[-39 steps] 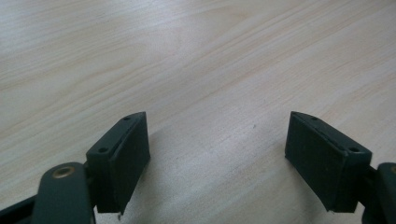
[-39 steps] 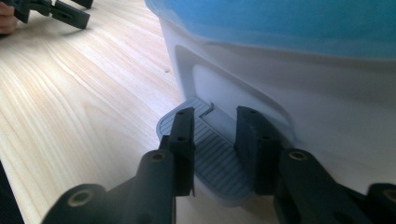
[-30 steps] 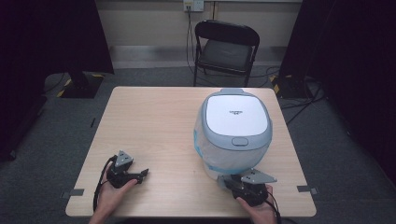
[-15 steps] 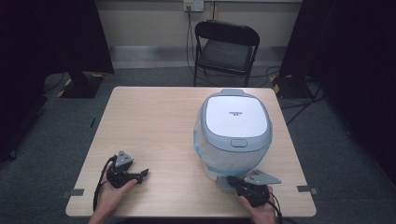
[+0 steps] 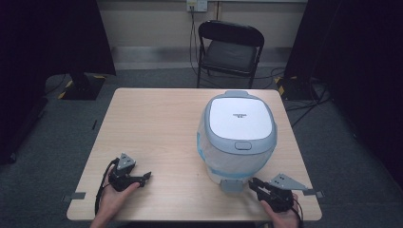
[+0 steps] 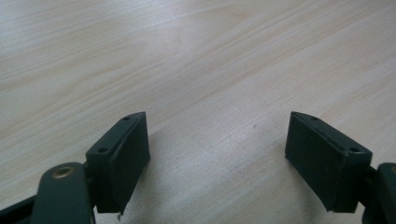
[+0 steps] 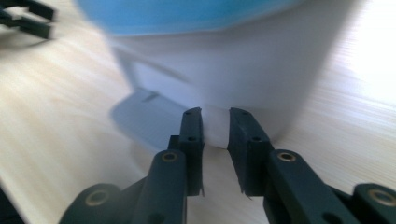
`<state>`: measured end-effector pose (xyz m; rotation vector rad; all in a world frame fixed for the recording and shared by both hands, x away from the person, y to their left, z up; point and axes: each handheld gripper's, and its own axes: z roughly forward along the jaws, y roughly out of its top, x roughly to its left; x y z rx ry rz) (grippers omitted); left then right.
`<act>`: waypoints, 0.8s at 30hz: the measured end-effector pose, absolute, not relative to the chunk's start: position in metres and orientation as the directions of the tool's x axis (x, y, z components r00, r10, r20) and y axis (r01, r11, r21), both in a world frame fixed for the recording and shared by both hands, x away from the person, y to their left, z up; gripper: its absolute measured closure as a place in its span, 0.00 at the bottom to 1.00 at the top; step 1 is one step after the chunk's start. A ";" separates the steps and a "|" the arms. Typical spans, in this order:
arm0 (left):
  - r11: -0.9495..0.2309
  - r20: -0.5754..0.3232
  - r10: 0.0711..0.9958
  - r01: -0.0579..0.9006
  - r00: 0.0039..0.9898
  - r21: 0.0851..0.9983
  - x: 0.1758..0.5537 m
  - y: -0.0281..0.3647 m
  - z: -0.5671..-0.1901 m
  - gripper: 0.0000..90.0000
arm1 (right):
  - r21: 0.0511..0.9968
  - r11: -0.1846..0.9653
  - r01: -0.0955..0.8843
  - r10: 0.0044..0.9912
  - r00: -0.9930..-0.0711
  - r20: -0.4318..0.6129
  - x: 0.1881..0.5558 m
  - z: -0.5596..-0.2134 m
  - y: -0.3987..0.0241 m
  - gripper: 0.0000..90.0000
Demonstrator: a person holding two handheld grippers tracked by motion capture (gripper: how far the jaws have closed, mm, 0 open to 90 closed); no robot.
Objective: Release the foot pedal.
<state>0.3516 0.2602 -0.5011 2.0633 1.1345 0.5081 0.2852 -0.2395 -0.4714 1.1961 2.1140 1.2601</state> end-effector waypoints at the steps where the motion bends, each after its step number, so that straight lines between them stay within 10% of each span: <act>1: -0.356 0.000 0.844 0.562 0.536 0.746 0.352 0.260 -0.501 0.24 | 0.855 0.226 0.466 0.830 -0.552 0.082 0.285 -0.471 -0.239 0.81; 24: -0.356 0.000 0.845 0.562 0.535 0.747 0.351 0.260 -0.501 0.24 | 0.758 0.201 0.621 0.956 -0.292 -0.014 0.346 -0.499 -0.277 0.35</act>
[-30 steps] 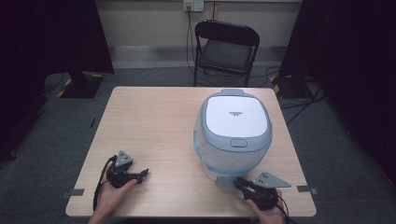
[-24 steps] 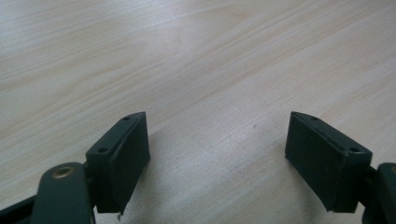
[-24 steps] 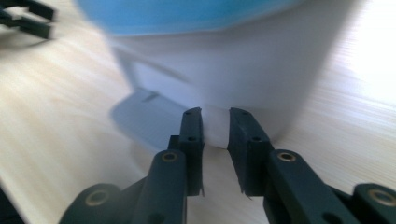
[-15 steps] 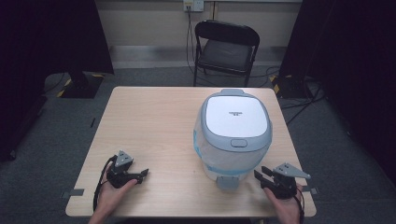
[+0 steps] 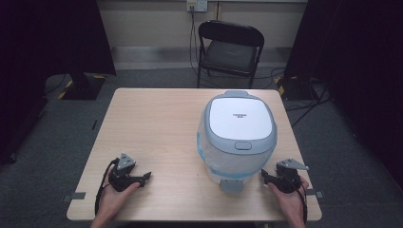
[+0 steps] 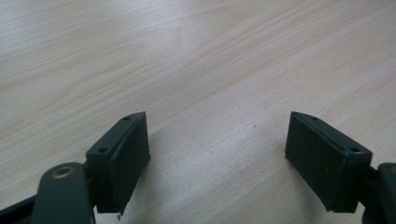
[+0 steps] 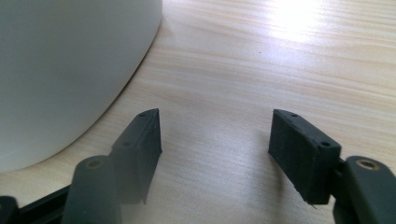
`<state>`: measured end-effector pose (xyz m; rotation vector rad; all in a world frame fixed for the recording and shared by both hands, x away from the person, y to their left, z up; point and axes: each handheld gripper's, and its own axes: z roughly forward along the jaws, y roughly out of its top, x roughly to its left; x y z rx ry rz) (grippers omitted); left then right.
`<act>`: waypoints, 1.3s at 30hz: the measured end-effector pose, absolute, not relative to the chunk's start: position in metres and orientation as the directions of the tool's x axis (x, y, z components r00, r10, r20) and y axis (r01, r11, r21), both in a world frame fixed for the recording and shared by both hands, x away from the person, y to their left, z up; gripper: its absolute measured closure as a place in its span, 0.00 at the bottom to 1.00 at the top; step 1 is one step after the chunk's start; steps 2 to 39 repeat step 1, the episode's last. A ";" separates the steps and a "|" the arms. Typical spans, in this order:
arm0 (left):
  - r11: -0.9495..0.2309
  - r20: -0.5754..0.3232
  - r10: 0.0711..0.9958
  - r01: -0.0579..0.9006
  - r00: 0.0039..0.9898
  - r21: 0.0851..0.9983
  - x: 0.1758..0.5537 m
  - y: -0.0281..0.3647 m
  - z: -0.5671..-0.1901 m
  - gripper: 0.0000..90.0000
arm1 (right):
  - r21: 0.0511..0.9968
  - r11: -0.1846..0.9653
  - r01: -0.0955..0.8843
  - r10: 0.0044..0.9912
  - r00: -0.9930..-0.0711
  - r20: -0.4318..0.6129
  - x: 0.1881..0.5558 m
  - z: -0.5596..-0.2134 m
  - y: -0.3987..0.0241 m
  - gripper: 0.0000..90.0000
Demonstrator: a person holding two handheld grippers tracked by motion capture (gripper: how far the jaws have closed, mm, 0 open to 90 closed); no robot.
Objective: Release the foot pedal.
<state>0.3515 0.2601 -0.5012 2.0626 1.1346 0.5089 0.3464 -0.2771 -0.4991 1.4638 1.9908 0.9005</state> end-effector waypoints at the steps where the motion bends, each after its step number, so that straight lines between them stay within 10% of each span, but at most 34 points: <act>1: -0.357 0.000 0.845 0.562 0.535 0.746 0.352 0.260 -0.501 0.24 | 0.758 0.201 0.621 0.956 -0.292 -0.014 0.346 -0.499 -0.277 0.35; 39: -0.357 0.000 0.845 0.562 0.535 0.746 0.352 0.260 -0.501 0.24 | 0.758 0.201 0.621 0.956 -0.292 -0.014 0.346 -0.499 -0.277 0.35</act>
